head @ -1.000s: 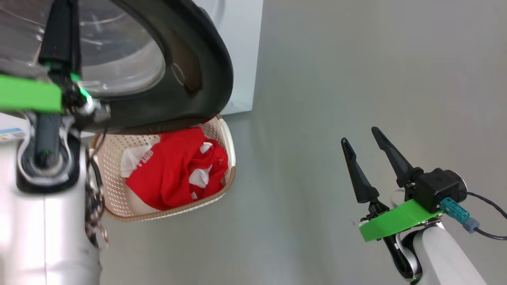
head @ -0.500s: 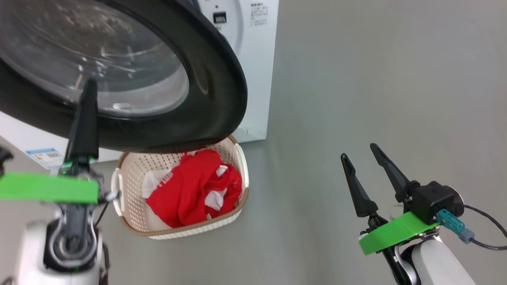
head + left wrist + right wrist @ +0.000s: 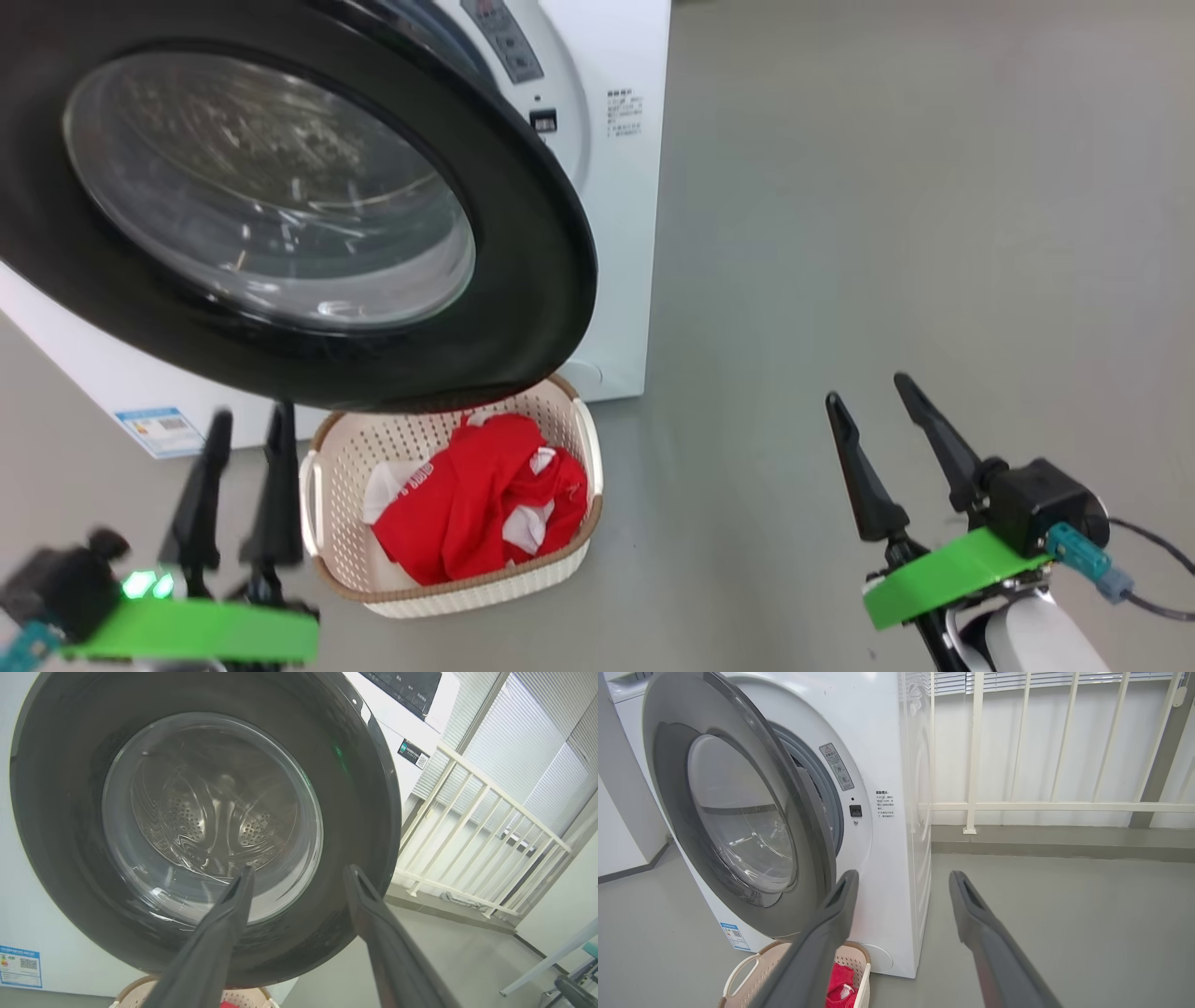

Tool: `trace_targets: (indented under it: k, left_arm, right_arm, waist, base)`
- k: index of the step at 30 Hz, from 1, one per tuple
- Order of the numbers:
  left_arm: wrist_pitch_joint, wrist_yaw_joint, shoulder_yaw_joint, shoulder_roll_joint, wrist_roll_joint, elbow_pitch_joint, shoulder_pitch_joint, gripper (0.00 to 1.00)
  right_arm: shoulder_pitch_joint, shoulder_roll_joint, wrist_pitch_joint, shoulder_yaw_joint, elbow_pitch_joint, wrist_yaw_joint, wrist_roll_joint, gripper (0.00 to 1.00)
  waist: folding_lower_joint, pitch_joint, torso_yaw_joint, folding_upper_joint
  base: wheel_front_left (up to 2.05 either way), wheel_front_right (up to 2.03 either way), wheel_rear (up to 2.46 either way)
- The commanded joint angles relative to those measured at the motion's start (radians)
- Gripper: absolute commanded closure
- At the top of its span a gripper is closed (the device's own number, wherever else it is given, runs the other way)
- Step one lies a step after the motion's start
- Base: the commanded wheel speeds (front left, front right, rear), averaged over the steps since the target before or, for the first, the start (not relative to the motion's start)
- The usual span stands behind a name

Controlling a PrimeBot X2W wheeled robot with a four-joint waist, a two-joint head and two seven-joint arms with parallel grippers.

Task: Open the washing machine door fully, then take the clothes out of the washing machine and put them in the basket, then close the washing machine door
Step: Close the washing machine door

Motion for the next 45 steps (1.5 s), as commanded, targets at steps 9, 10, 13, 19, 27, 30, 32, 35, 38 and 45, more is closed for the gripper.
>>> trace_targets:
  k: [9, 10, 13, 19, 27, 30, 32, 35, 38, 45]
  left_arm:
    - [-0.013, -0.012, 0.095, 0.01, 0.278, -0.045, 0.105, 0.0]
    - [-0.013, -0.012, 0.103, 0.006, 0.31, -0.05, 0.114, 0.0]
    - [-0.013, -0.012, 0.135, -0.009, 0.389, -0.065, 0.138, 0.0]
    - [-0.013, -0.013, 0.159, -0.026, 0.521, -0.08, 0.188, 0.0]
    - [-0.013, -0.014, 0.188, -0.06, 0.565, -0.071, 0.208, 0.0]
    - [-0.013, -0.014, 0.194, -0.066, 0.574, -0.072, 0.21, 0.0]
    - [-0.013, -0.014, 0.196, -0.069, 0.579, -0.073, 0.211, 0.0]
    - [-0.013, -0.014, 0.198, -0.072, 0.582, -0.075, 0.214, 0.0]
    - [-0.013, -0.014, 0.198, -0.074, 0.579, -0.077, 0.216, 0.0]
    - [-0.013, -0.014, 0.186, -0.074, 0.581, -0.075, 0.215, 0.0]
  right_arm:
    - [0.025, 0.004, -0.006, 0.008, -0.022, 0.006, 0.021, 0.0]
    - [0.026, 0.004, -0.006, 0.006, -0.021, 0.006, 0.019, 0.0]
    - [0.034, 0.004, -0.006, -0.002, -0.024, 0.006, 0.013, 0.0]
    - [0.056, 0.0, -0.006, -0.023, -0.029, 0.006, 0.011, 0.0]
    - [0.069, 0.001, -0.006, -0.03, -0.034, 0.006, 0.017, 0.0]
    - [0.07, 0.0, -0.006, -0.028, -0.033, 0.006, 0.019, 0.0]
    - [0.071, 0.0, -0.006, -0.028, -0.034, 0.006, 0.019, 0.0]
    - [0.074, 0.0, -0.006, -0.028, -0.036, 0.006, 0.02, 0.0]
    - [0.075, 0.0, -0.006, -0.028, -0.036, 0.006, 0.02, 0.0]
    - [0.077, 0.0, -0.006, -0.027, -0.038, 0.006, 0.019, 0.0]
  waist:
    - [0.0, -0.059, -0.006, 0.0]
    - [0.0, -0.061, -0.007, 0.0]
    - [0.0, -0.069, -0.011, 0.0]
    - [0.0, -0.081, -0.015, 0.0]
    - [0.0, -0.089, -0.018, 0.0]
    - [0.0, -0.091, -0.018, 0.0]
    - [0.0, -0.092, -0.018, 0.0]
    - [0.0, -0.092, -0.018, 0.0]
    - [0.0, -0.092, -0.019, 0.0]
    - [0.0, -0.087, -0.011, 0.0]
  base:
    - [0.0, 0.0, 0.0]
    - [0.0, 0.0, 0.0]
    - [0.0, 0.0, 0.0]
    - [0.0, 0.0, 0.0]
    - [0.0, 0.0, 0.0]
    - [0.0, 0.0, 0.0]
    - [0.0, 0.0, 0.0]
    - [0.0, 0.0, 0.0]
    - [0.0, 0.0, 0.0]
    - [0.0, 0.0, 0.0]
